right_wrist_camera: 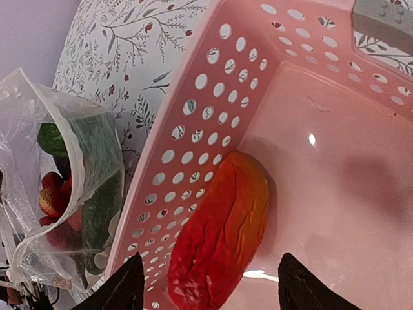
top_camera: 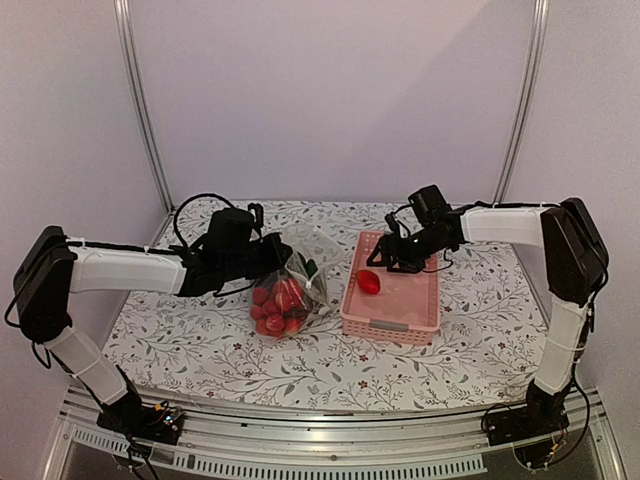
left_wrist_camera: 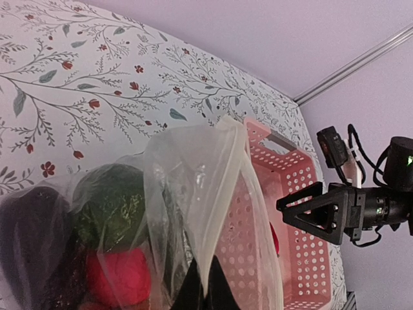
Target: Open the zip-top bag and remove the fake food
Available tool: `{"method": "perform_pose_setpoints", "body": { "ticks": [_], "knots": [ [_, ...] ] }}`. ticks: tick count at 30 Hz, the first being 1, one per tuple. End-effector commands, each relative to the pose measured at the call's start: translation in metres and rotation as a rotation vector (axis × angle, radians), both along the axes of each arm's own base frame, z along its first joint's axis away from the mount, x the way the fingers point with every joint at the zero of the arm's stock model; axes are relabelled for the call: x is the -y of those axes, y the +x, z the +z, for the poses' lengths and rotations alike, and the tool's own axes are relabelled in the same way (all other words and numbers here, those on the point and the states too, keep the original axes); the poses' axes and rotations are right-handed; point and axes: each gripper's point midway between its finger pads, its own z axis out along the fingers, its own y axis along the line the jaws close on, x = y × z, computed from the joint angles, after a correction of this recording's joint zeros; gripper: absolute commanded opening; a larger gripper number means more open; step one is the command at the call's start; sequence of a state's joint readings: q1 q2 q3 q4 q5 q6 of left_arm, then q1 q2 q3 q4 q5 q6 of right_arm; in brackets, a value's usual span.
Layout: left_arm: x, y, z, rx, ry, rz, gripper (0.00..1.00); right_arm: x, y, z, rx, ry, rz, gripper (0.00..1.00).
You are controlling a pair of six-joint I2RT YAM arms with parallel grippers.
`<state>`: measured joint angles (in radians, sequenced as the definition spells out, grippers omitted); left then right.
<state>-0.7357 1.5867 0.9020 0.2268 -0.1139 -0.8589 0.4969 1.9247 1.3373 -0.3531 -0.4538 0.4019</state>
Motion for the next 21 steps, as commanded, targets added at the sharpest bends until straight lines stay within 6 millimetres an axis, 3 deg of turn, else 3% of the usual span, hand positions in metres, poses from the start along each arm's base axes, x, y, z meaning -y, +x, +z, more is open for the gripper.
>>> {"method": "perform_pose_setpoints", "body": {
  "ticks": [1, 5, 9, 12, 17, 21],
  "knots": [
    [0.000, -0.003, -0.008, -0.004, 0.017, -0.019, 0.00, -0.001, 0.003, 0.011, 0.016, -0.017, 0.025, 0.70],
    [0.007, -0.009, -0.008, 0.012, 0.041, -0.060, 0.00, -0.011, 0.009, 0.048, 0.072, 0.046, 0.036, 0.68],
    [0.014, -0.016, -0.011, 0.017, 0.067, -0.099, 0.00, -0.036, 0.008, 0.091, 0.122, 0.135, 0.080, 0.65],
    [0.020, -0.019, -0.012, 0.018, 0.075, -0.120, 0.00, -0.060, 0.004, 0.110, 0.131, 0.172, 0.125, 0.61],
    [0.025, -0.021, -0.013, 0.022, 0.075, -0.130, 0.00, -0.095, -0.008, 0.106, 0.102, 0.194, 0.198, 0.54],
    [0.025, -0.020, -0.011, 0.026, 0.078, -0.118, 0.00, -0.119, -0.018, 0.086, 0.060, 0.168, 0.241, 0.49]
  ]
}}
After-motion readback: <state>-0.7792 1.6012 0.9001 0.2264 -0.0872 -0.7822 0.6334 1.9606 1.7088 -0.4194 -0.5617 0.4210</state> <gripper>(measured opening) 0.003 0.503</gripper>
